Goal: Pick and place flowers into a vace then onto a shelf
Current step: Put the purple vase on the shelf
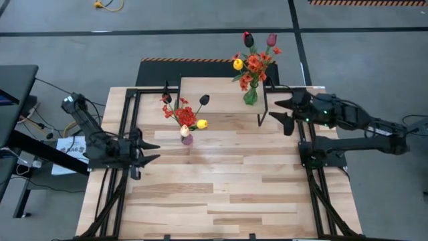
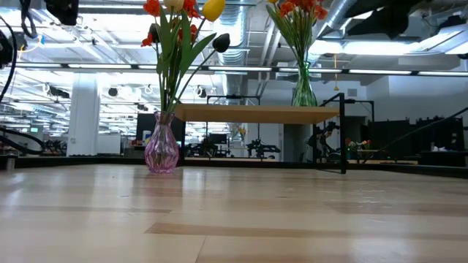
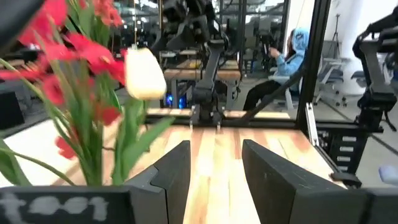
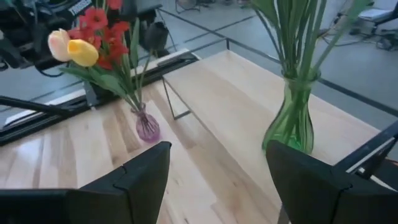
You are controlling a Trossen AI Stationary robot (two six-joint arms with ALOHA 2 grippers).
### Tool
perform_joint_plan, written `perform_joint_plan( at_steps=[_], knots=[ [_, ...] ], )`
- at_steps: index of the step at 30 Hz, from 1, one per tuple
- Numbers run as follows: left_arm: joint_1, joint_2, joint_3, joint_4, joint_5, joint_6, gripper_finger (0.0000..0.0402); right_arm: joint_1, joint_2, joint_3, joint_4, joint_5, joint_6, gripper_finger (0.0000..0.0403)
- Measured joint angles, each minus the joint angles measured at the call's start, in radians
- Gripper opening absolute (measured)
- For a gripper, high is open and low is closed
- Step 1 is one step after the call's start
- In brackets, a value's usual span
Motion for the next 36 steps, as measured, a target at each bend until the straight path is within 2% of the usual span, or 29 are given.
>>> perform_joint_plan(
  at_steps=[8, 16, 22, 26, 32, 36],
  knots=[
    [0.033, 0.223, 0.0, 0.057, -0.122, -0.128, 0.0134, 0.14, -0.03, -0.06, 0.005, 0.14, 0.01, 0.026],
    [0.137, 0.396, 0.0, 0.048, -0.218, -0.298, 0.0134, 0.243, -0.029, -0.106, 0.023, 0.247, 0.017, 0.026],
    [0.22, 0.545, 0.0, -0.016, -0.203, -0.557, 0.0134, 0.303, -0.029, -0.11, 0.045, 0.263, 0.016, 0.026],
    [0.241, 0.65, 0.0, -0.02, -0.202, -0.663, 0.0135, 0.335, -0.029, -0.11, 0.059, 0.263, -0.009, 0.026],
    [0.228, 0.767, 0.0, -0.021, -0.316, -0.829, 0.0153, 0.37, -0.029, -0.11, 0.061, 0.296, -0.041, 0.026],
    [0.222, 0.803, 0.0, -0.022, -0.33, -0.872, 0.0172, 0.383, -0.027, -0.11, 0.061, 0.304, -0.055, 0.026]
  ],
)
